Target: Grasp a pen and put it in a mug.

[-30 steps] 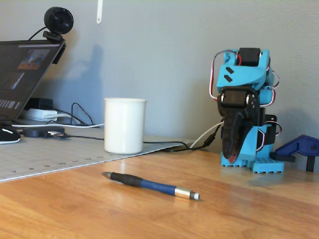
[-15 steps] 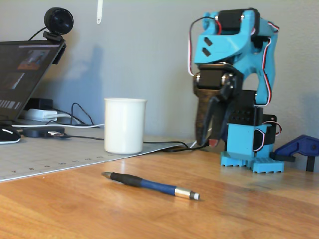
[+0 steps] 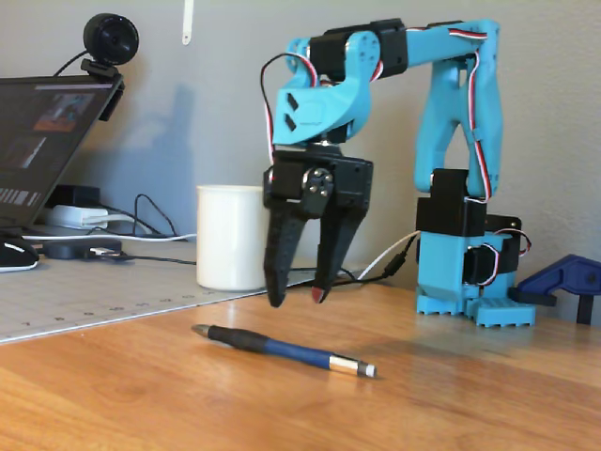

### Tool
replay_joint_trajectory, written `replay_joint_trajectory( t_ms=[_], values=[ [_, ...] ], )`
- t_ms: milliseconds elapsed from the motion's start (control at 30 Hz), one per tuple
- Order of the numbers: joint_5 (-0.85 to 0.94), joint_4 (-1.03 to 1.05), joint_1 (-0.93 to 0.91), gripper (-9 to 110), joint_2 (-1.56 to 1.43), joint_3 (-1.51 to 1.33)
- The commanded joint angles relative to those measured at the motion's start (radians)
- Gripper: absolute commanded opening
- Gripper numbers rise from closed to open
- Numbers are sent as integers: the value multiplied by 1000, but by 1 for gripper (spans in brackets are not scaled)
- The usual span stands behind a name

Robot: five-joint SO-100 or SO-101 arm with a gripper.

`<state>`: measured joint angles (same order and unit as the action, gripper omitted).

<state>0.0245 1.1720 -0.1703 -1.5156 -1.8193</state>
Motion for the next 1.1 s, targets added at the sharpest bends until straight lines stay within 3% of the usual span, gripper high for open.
replay_joint_trajectory(
  t_ms=[0, 233, 1067],
  values=[
    [12, -11, -17, 19, 66, 186],
    [-3, -6, -25, 19, 222, 322],
    [11, 5, 18, 18, 333, 321]
  ],
)
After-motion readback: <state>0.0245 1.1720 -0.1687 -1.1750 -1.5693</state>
